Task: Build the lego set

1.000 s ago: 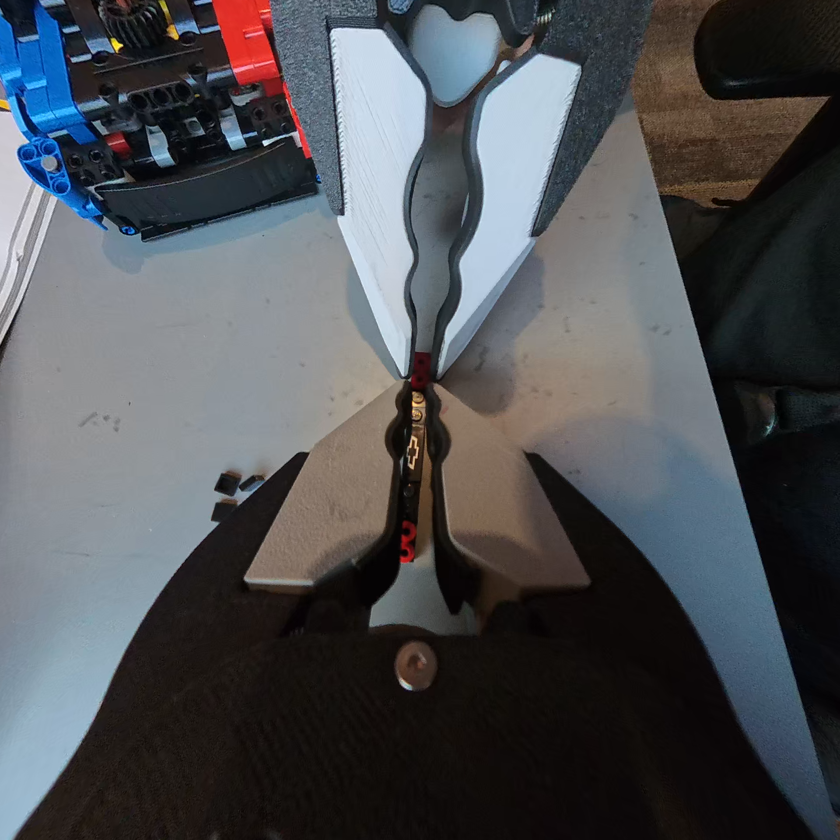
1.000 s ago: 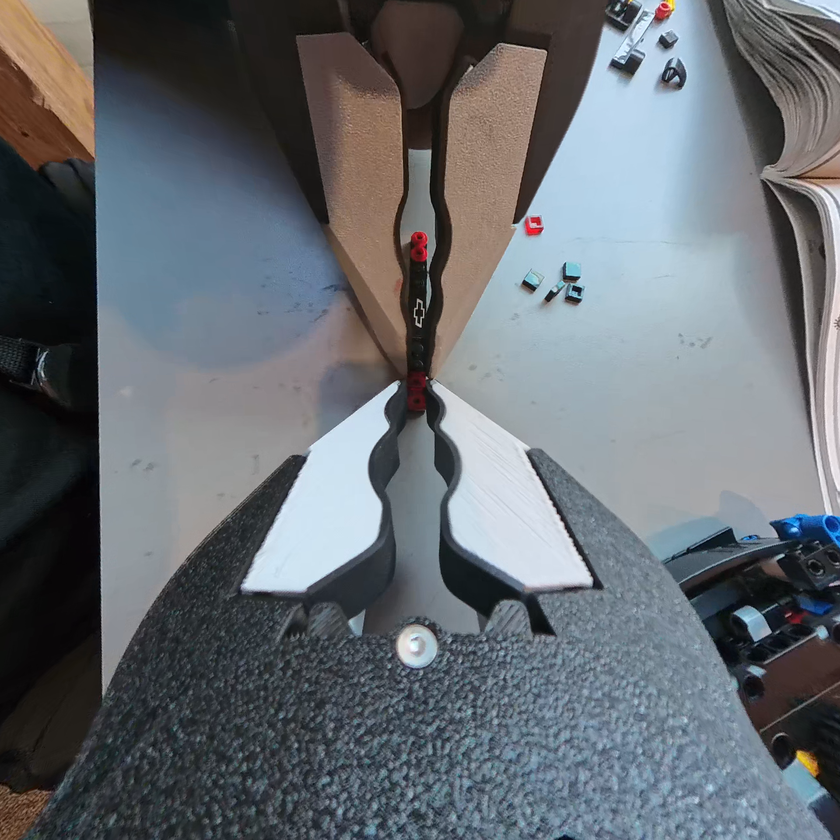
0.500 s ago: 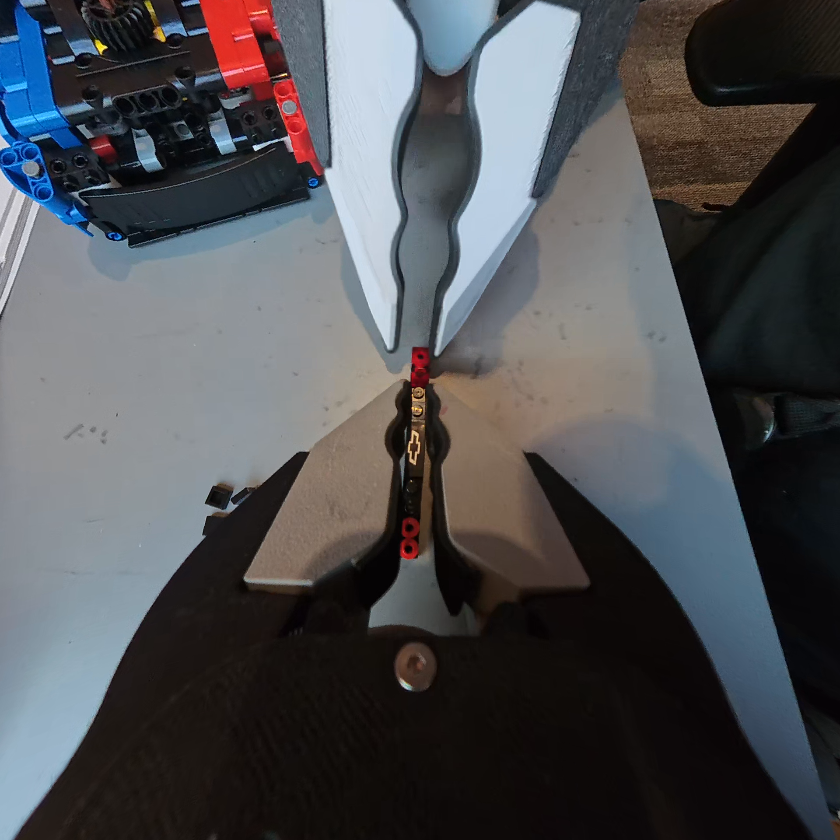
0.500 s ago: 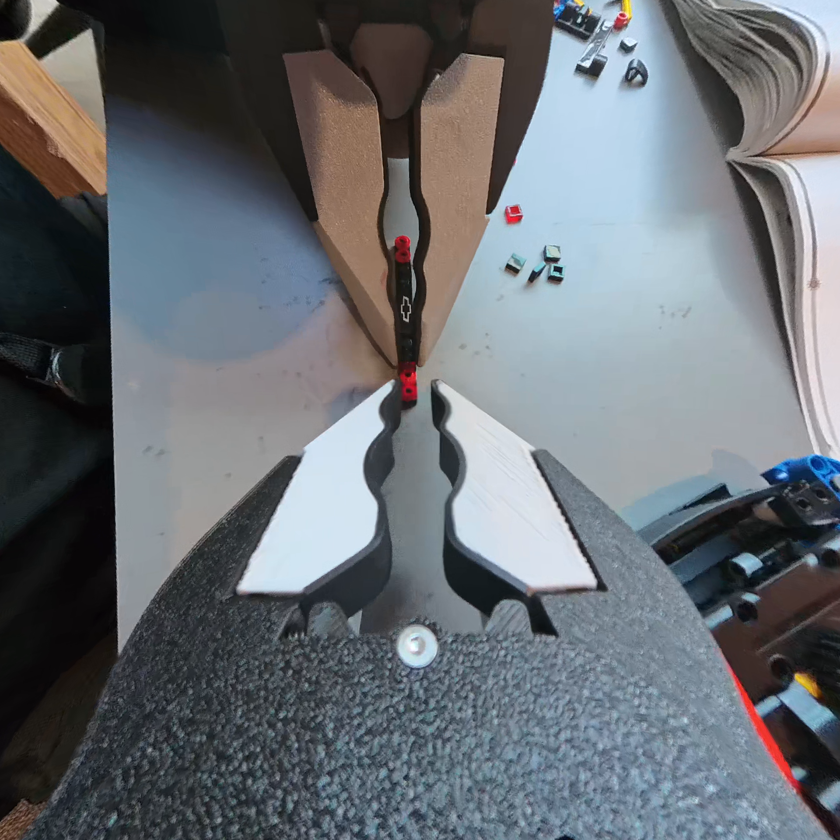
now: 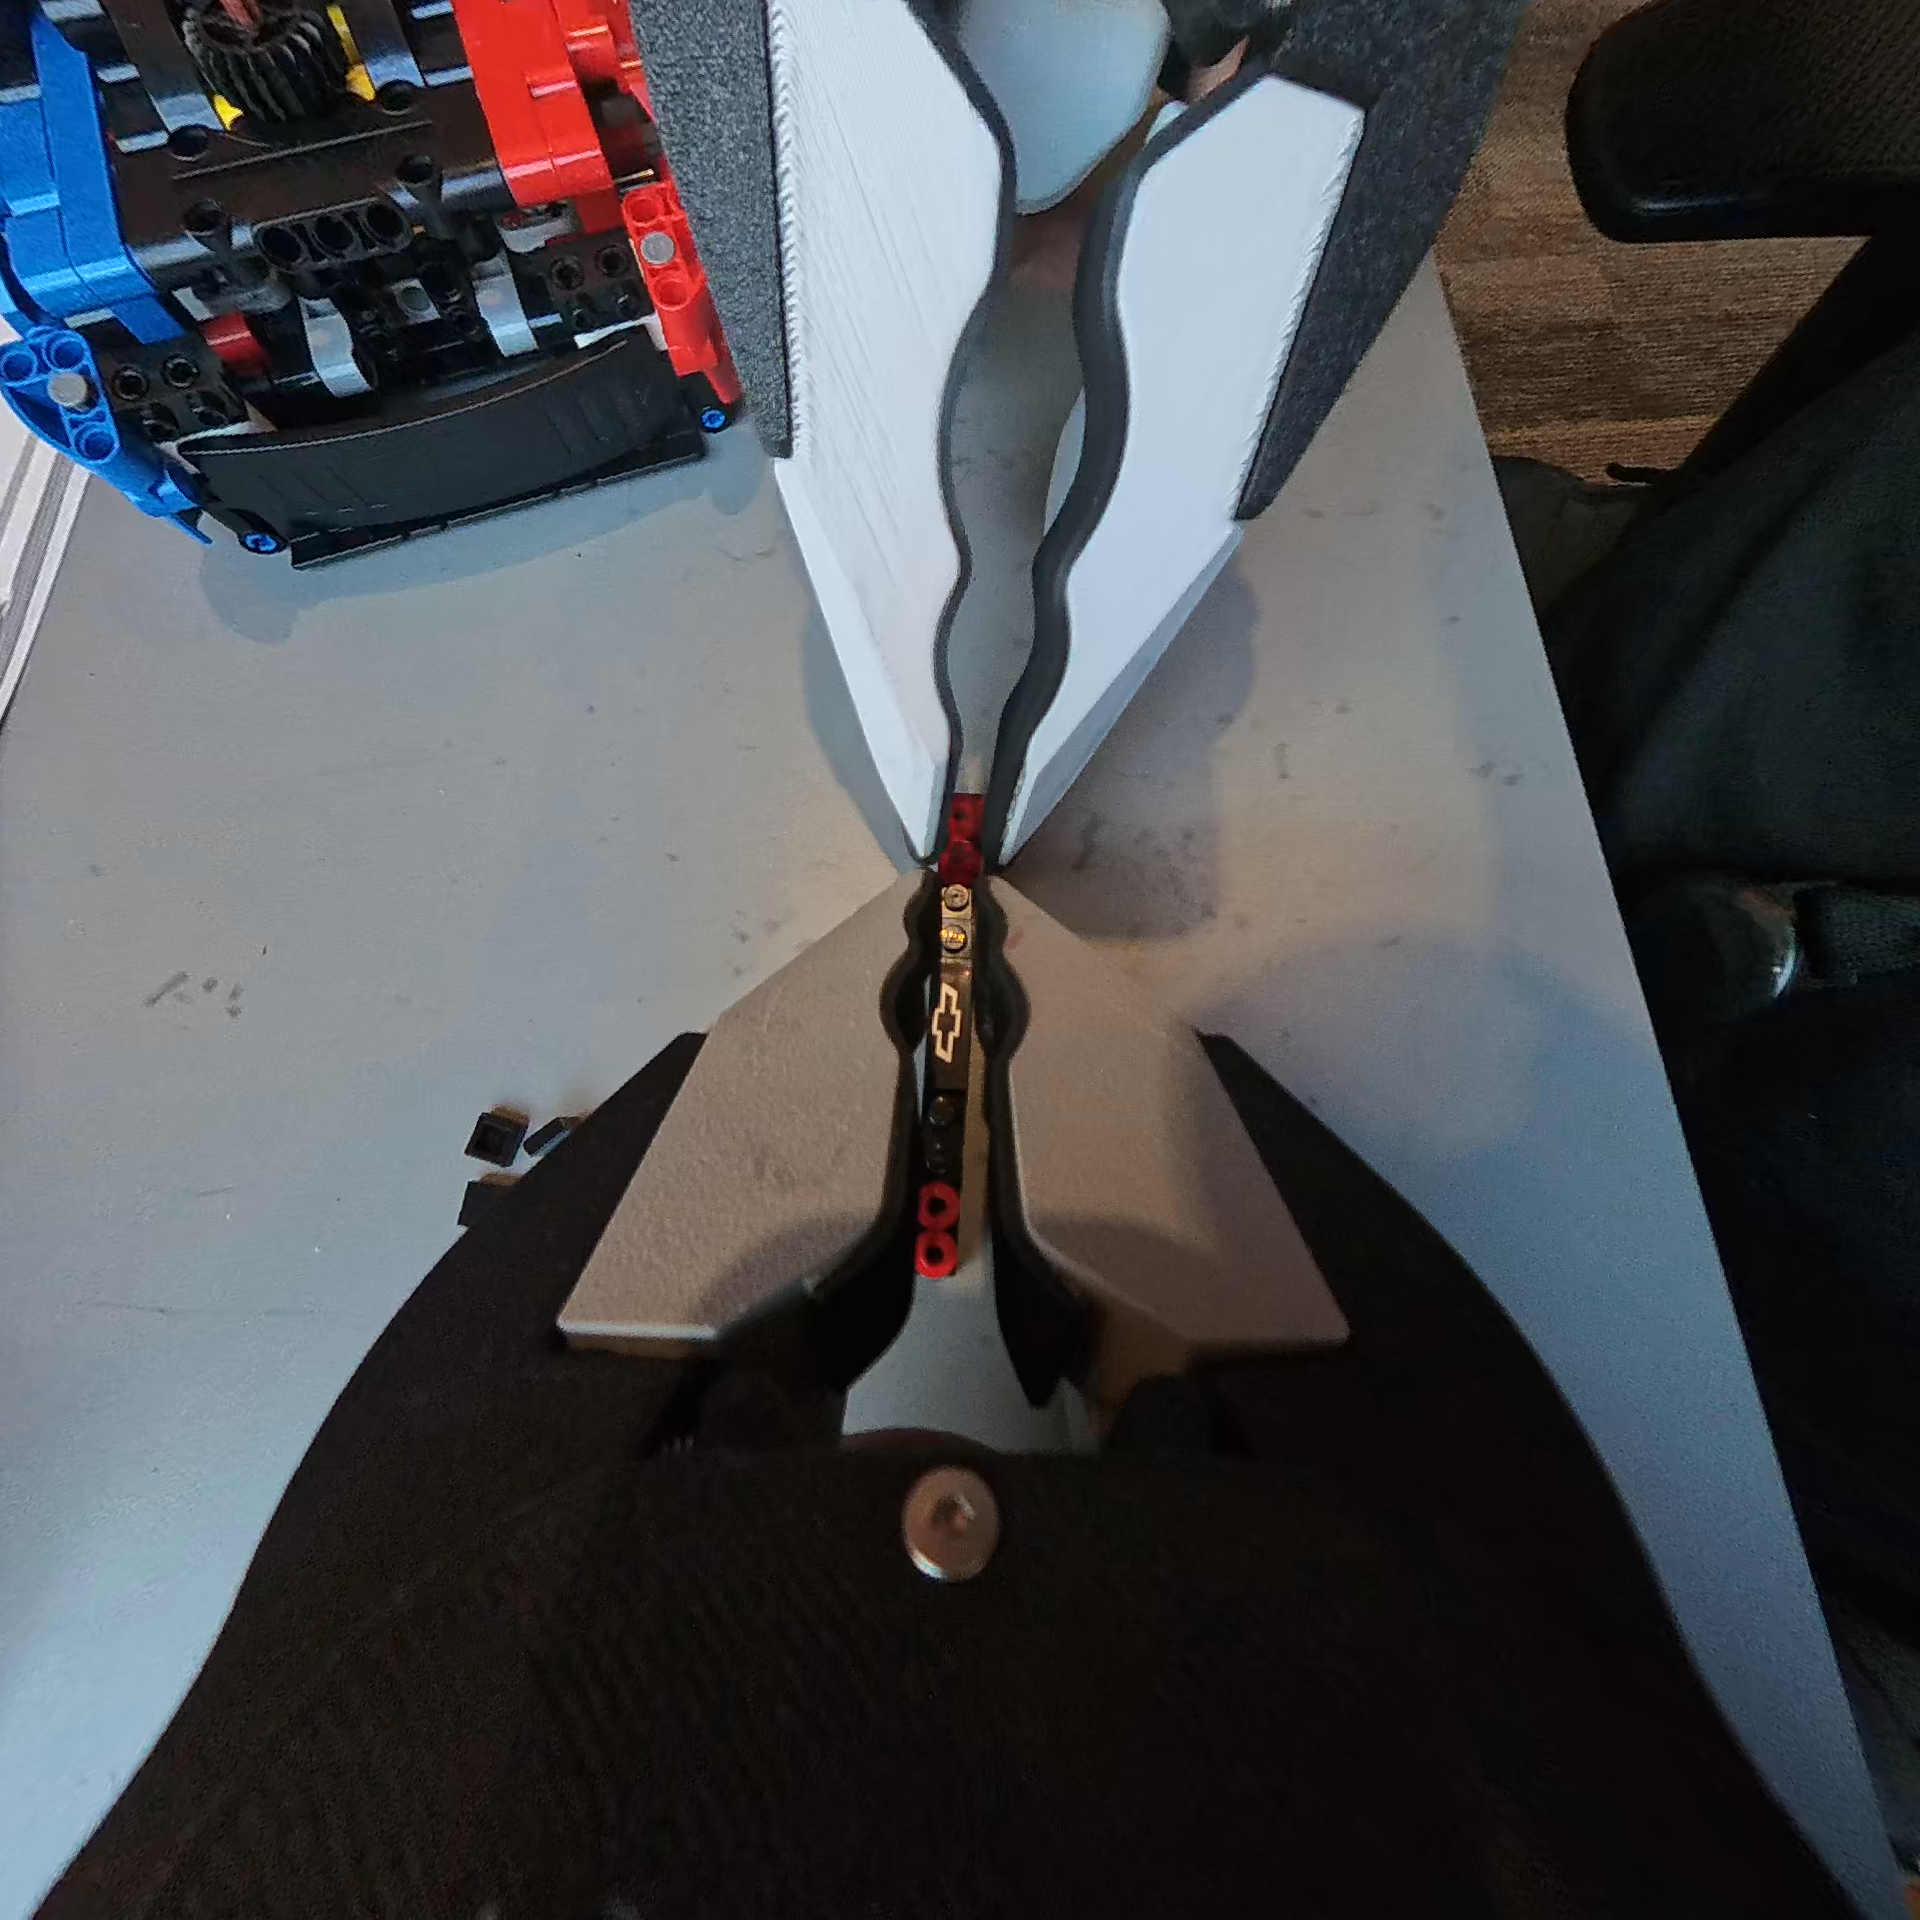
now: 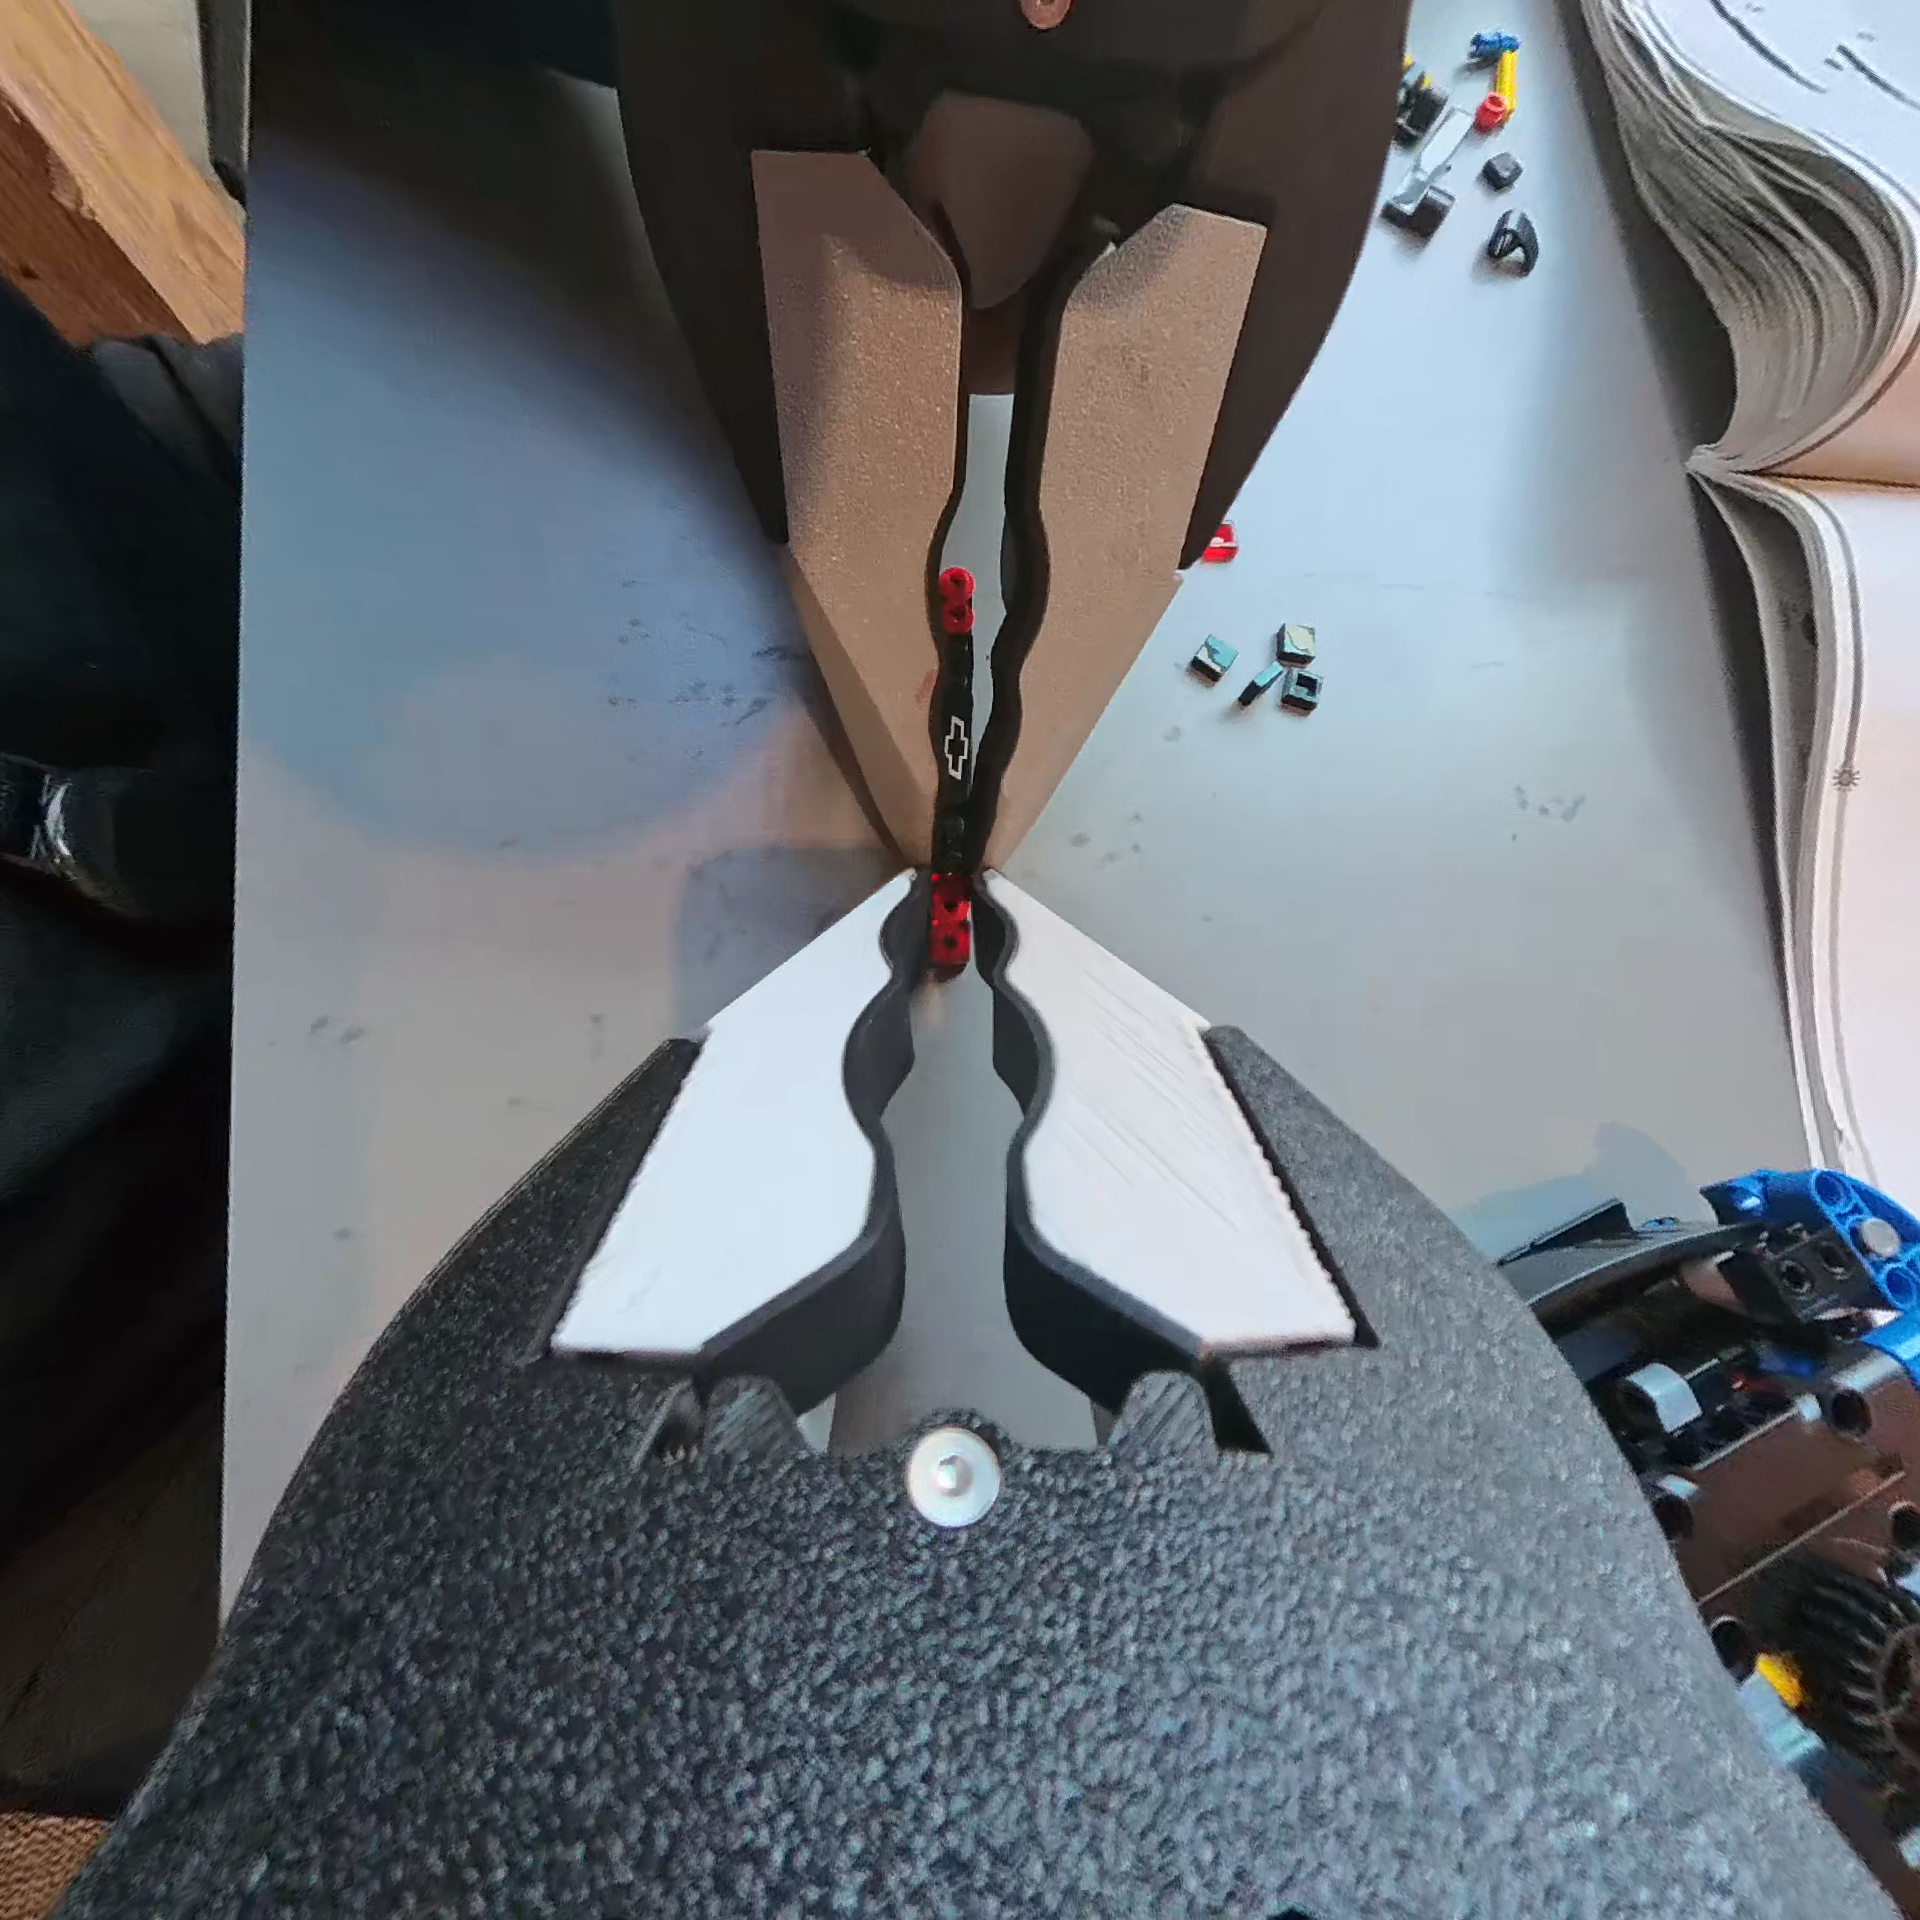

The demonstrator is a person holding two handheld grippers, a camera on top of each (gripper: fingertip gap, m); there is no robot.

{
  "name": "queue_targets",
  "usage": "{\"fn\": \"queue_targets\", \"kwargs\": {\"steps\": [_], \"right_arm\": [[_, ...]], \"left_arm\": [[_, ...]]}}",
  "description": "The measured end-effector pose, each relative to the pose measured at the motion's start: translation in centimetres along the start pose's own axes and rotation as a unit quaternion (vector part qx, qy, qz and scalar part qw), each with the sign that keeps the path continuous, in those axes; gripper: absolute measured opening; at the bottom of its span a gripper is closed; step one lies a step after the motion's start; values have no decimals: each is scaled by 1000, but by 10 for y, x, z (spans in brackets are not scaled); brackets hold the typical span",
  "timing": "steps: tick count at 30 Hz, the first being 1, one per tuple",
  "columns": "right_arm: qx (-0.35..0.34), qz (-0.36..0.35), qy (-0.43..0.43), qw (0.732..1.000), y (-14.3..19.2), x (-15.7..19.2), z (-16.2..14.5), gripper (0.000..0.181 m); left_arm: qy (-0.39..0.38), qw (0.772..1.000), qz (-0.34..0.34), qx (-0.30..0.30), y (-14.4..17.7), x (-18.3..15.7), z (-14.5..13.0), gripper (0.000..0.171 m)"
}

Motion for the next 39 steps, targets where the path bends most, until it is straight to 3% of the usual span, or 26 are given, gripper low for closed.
{"fn": "queue_targets", "kwargs": {"steps": [20, 26, 39], "right_arm": [[19, -21, 15, 999, 2, 6, -1, 0], [4, -18, -1, 1000, 3, 0, -2, 14], [-7, -12, 37, 999, -2, 0, -4, 6]], "left_arm": [[-3, 1000, 9, -15, -1, 0, -1, 2], [-3, 1000, 6, -19, 0, 1, -2, 2], [-3, 1000, 1, -20, -1, 2, -3, 2]]}}
Point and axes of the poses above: each gripper's, where its closed fingertips meet, y back along the fingers, z out of its top, x = y × z across the jaws, the point moved 10 cm from there along y, back along the fingers, and after that the axes turned 8 degrees about y, right-handed, at the moved point
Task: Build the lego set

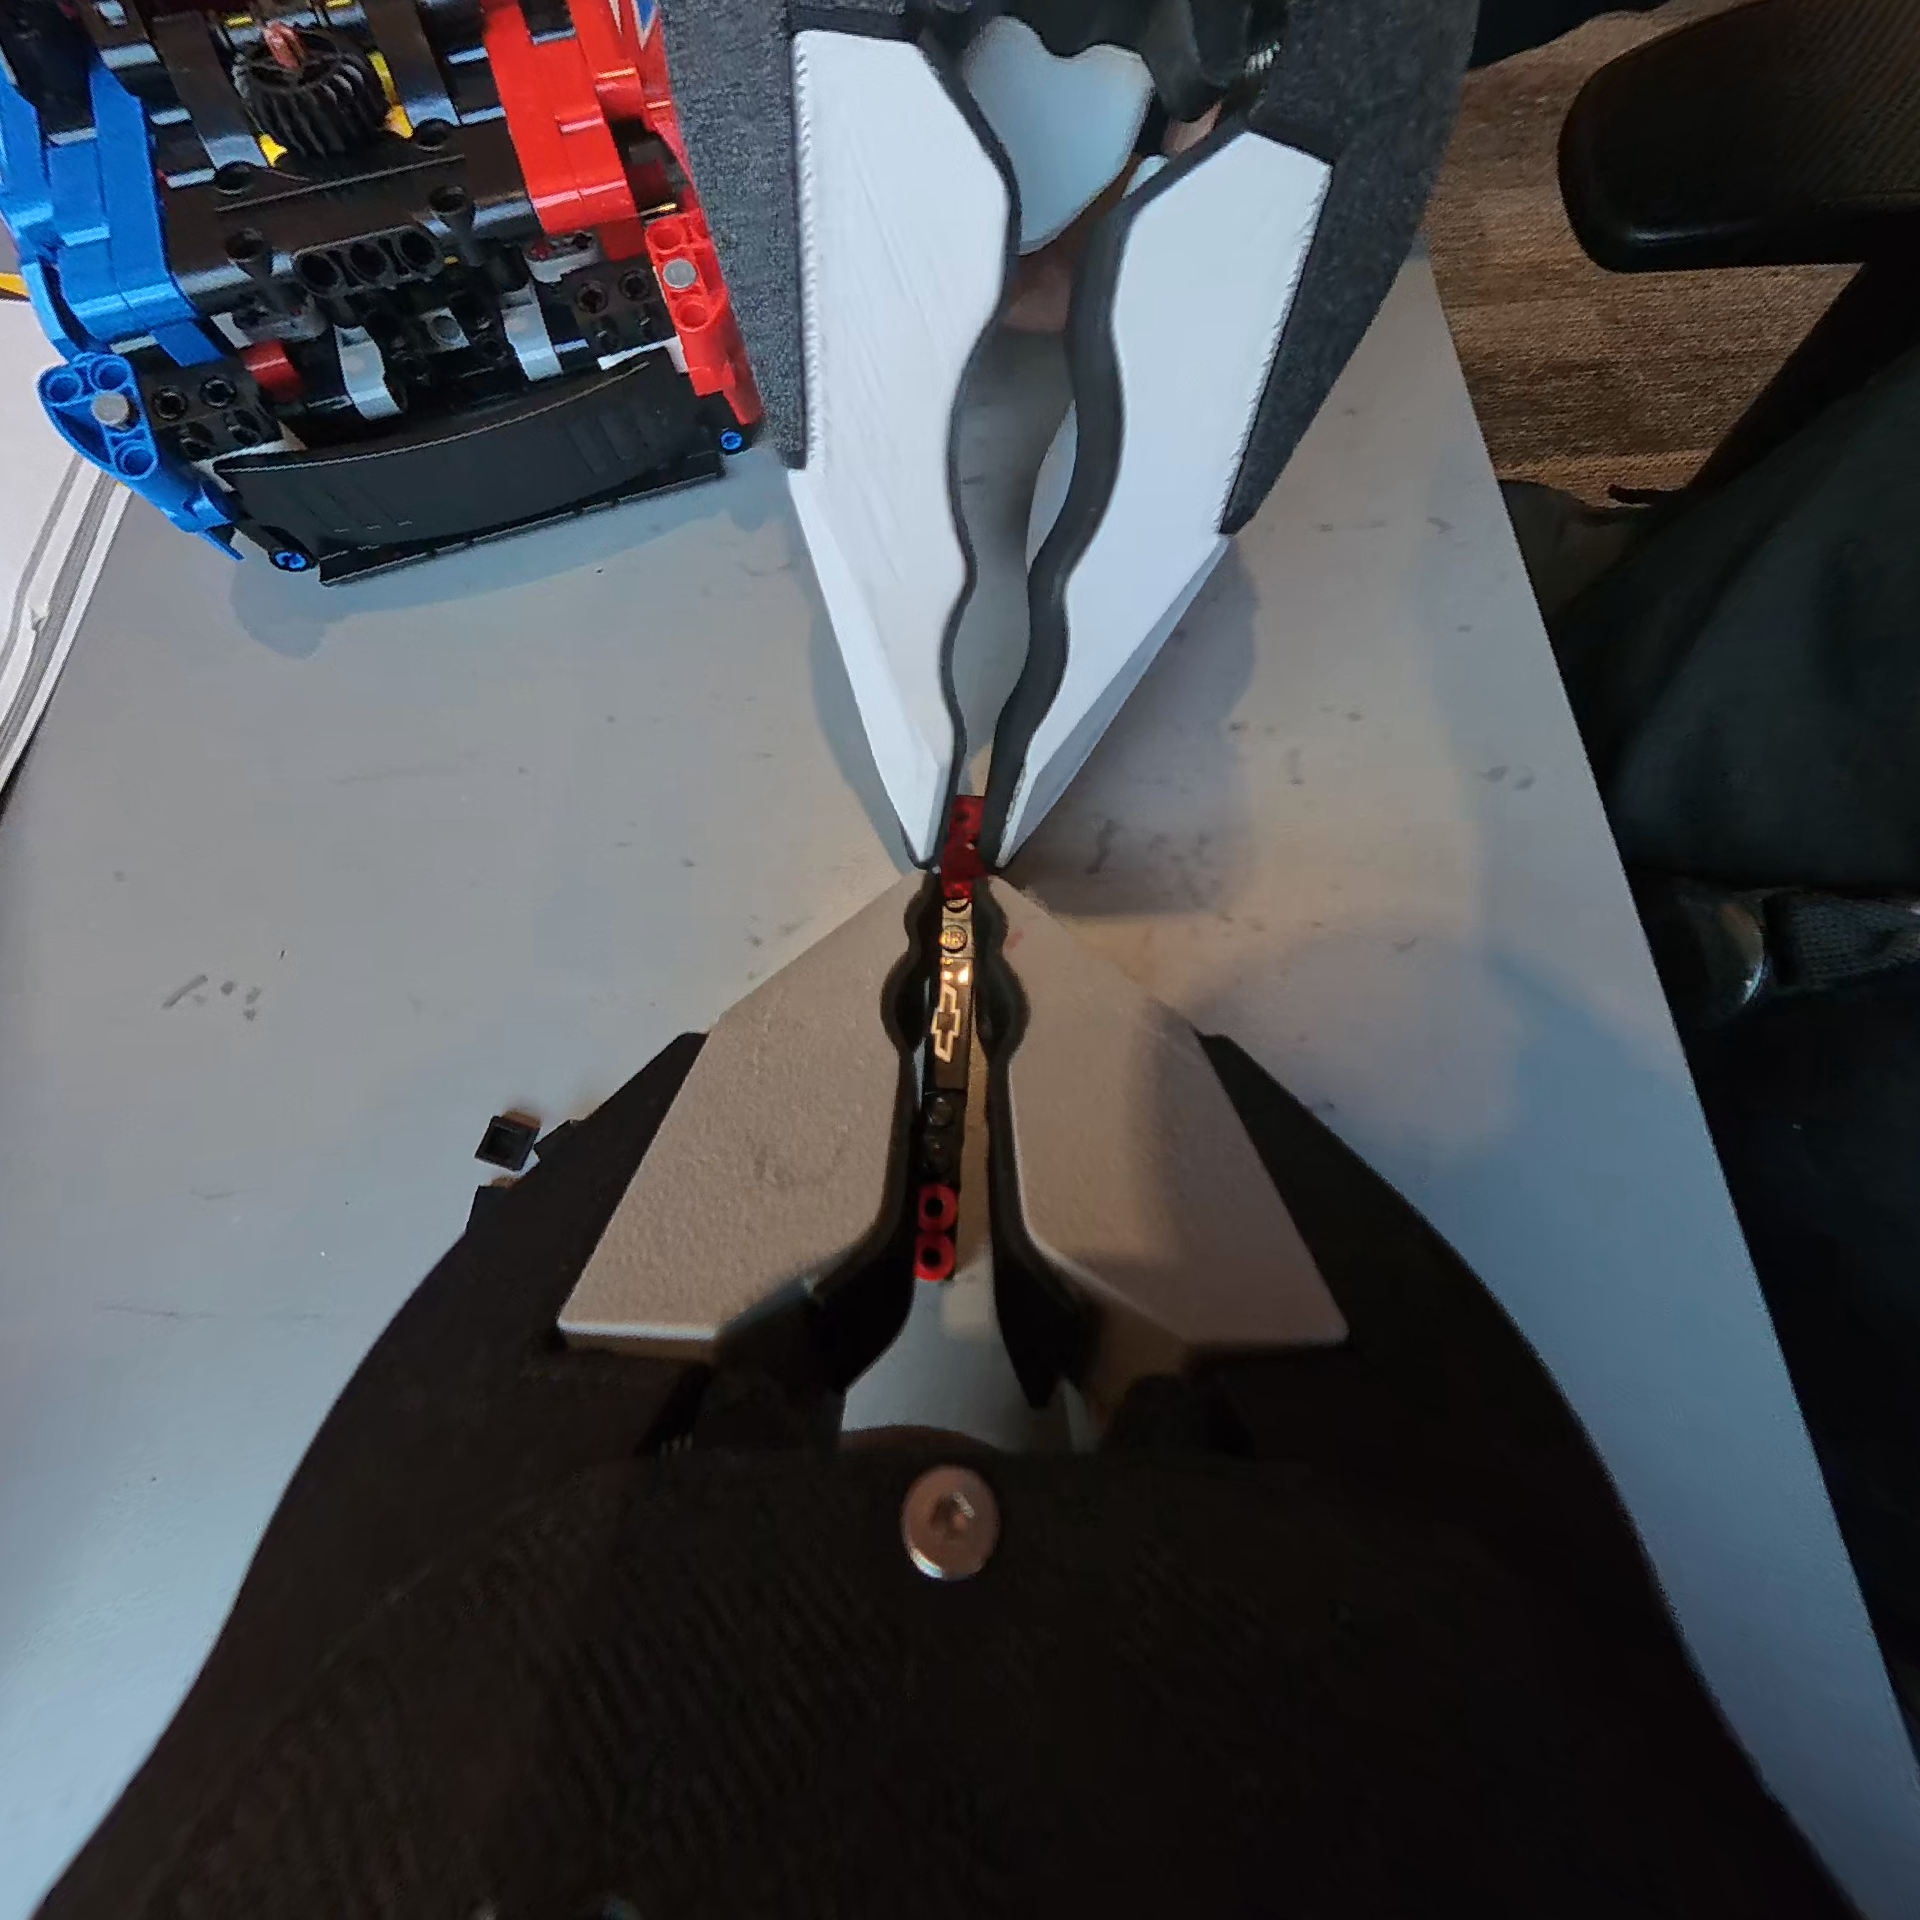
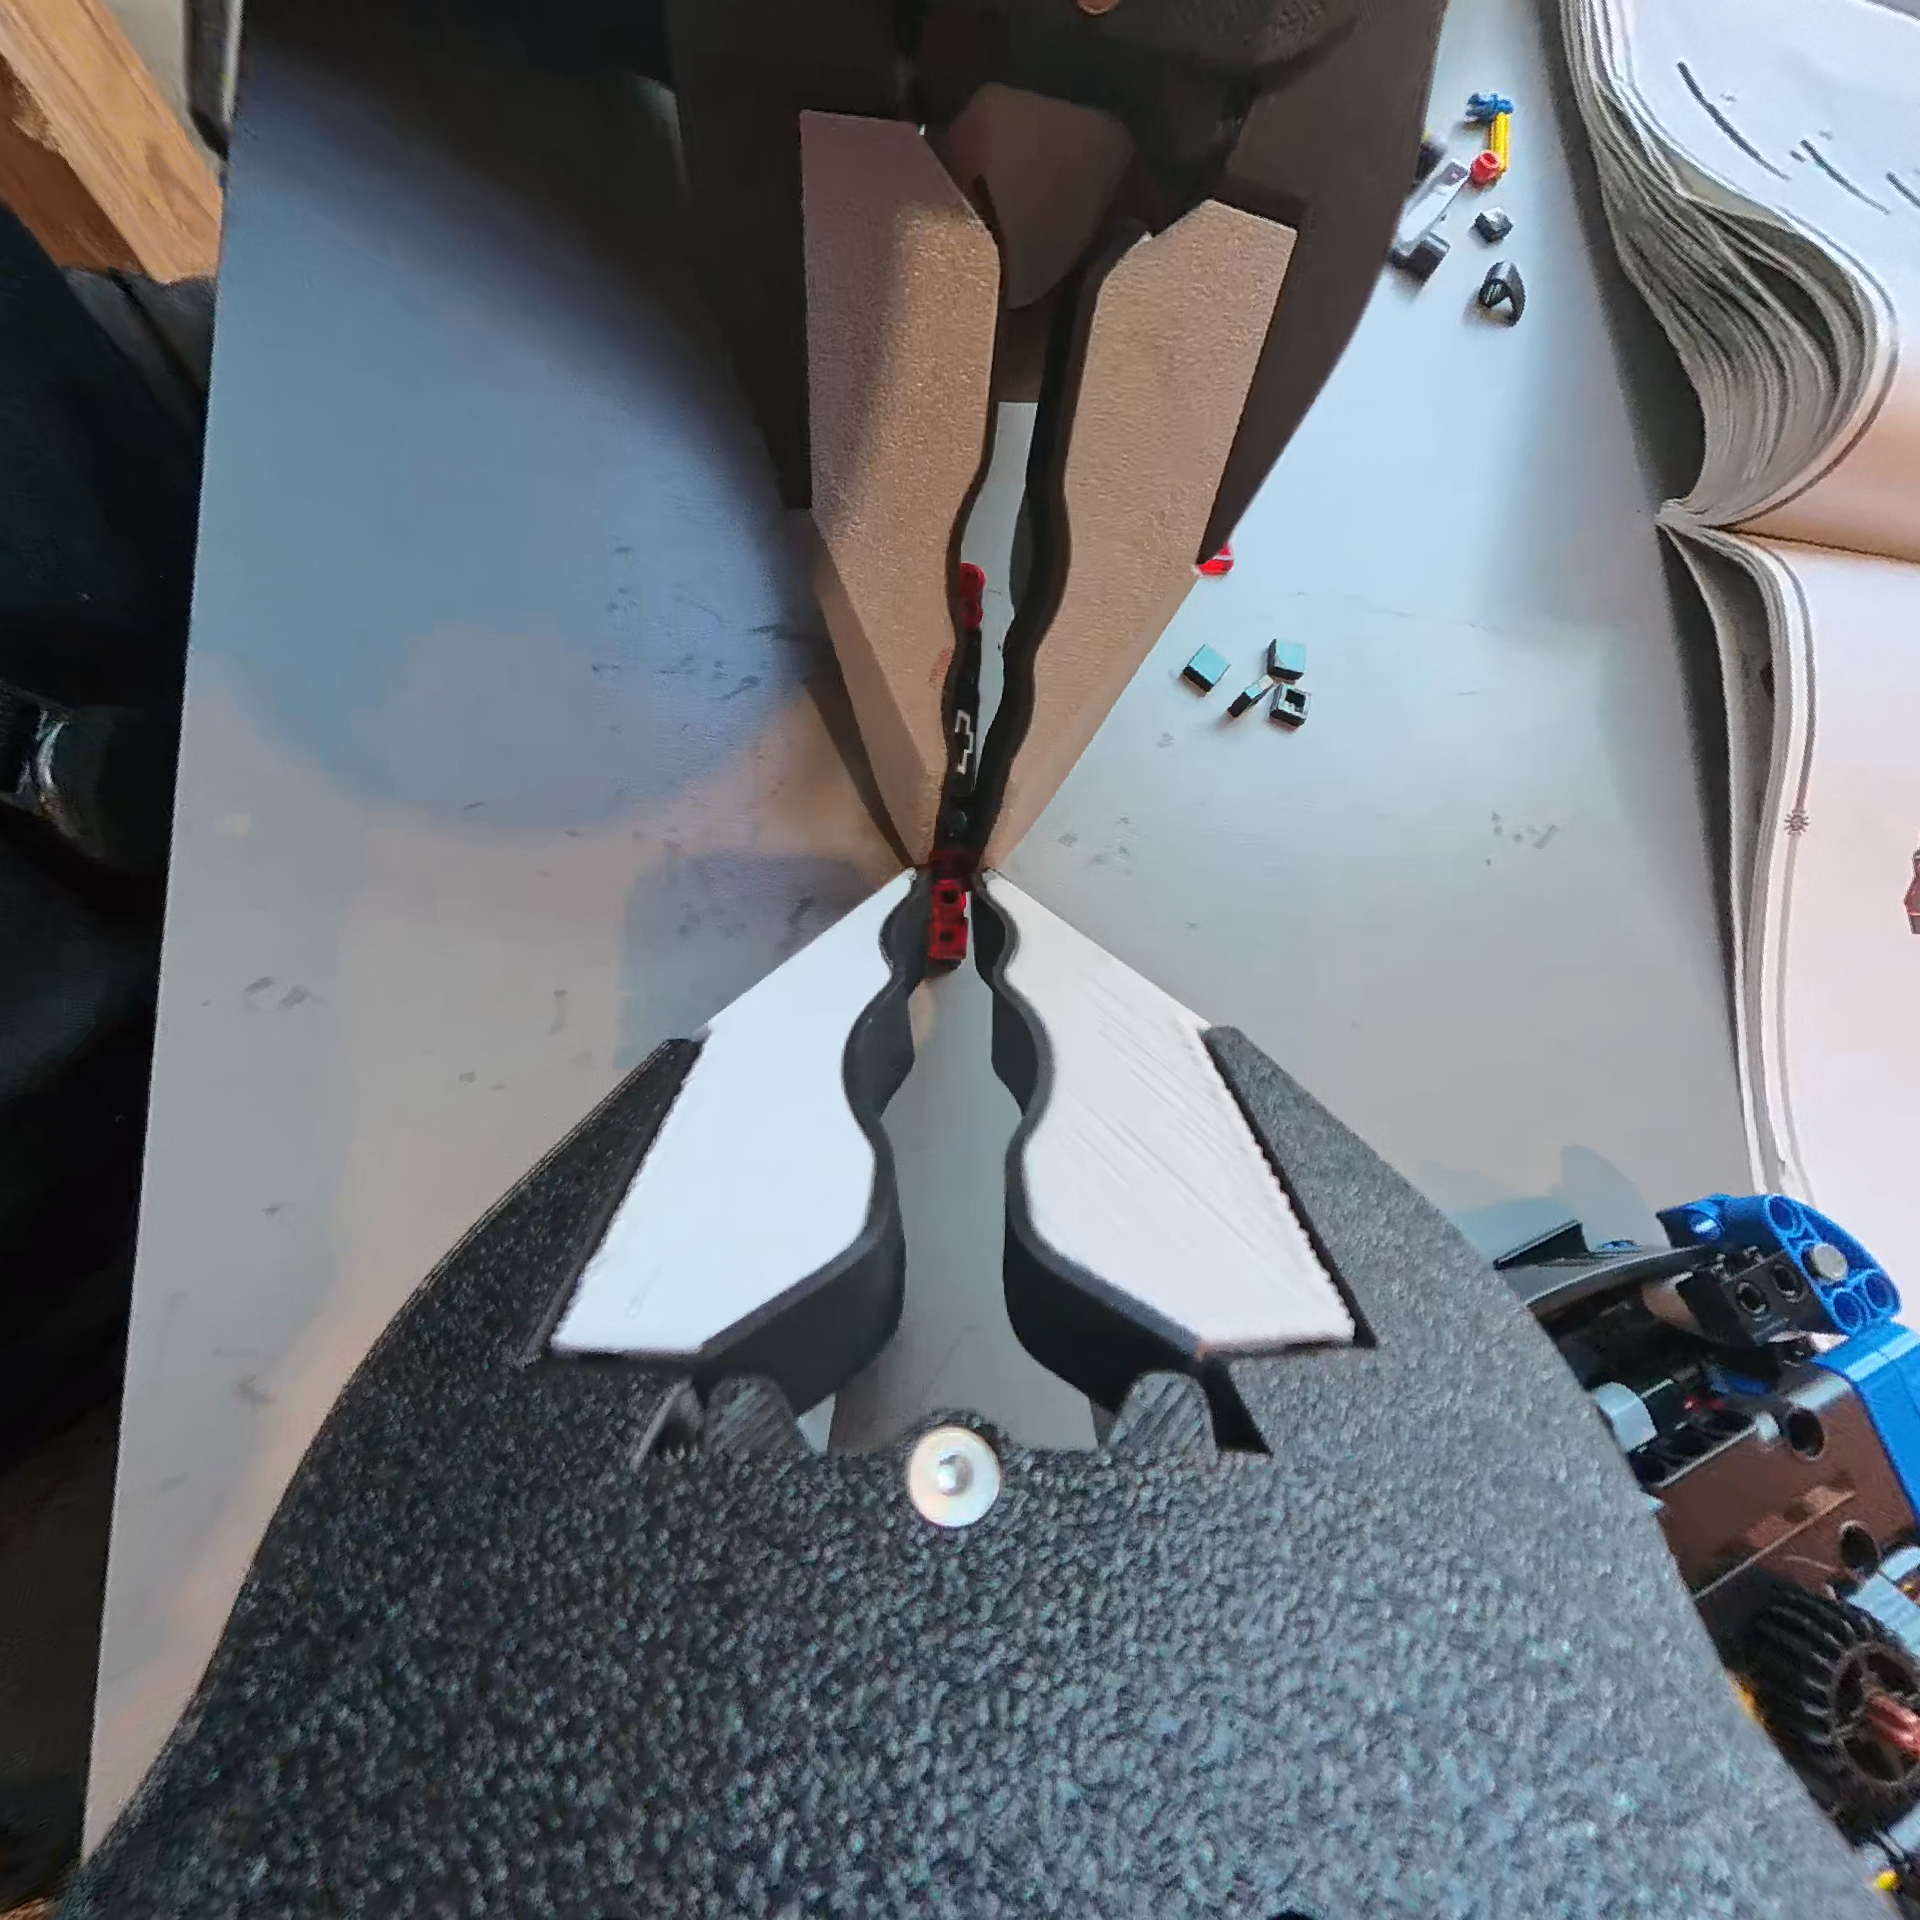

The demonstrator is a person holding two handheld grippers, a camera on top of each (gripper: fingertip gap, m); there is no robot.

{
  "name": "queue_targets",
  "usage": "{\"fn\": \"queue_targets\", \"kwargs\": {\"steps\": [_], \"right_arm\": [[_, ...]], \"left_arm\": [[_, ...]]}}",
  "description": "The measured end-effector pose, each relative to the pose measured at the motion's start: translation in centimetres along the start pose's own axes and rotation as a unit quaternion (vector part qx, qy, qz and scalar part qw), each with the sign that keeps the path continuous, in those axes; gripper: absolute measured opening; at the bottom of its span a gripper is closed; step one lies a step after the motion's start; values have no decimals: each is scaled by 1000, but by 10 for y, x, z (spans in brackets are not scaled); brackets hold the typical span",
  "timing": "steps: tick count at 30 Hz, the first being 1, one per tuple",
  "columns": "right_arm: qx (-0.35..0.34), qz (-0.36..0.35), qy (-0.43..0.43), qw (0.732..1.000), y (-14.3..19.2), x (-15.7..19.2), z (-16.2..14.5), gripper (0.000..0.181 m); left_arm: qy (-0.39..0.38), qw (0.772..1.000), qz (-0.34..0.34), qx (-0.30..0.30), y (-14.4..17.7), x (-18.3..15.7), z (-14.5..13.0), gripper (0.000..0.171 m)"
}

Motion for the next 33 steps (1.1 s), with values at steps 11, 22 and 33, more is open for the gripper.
{"fn": "queue_targets", "kwargs": {"steps": [11, 22, 33], "right_arm": [[18, -17, 21, 999, 4, -1, 5, 6], [100, 2, -15, 995, 8, -7, 19, 6], [139, 23, -84, 987, 6, -4, 25, 6]], "left_arm": [[10, 1000, 11, 3, 1, 2, 1, 3], [6, 999, 36, 21, 8, -1, -1, 26], [1, 999, 17, 42, 17, 7, -11, 6]]}}
Point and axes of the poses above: each gripper's, where its closed fingertips meet, y back along the fingers, z out of its top, x = y × z across the jaws, the point moved 10 cm from there along y, back along the fingers, and after that the axes turned 8 degrees about y, right-handed, at the moved point
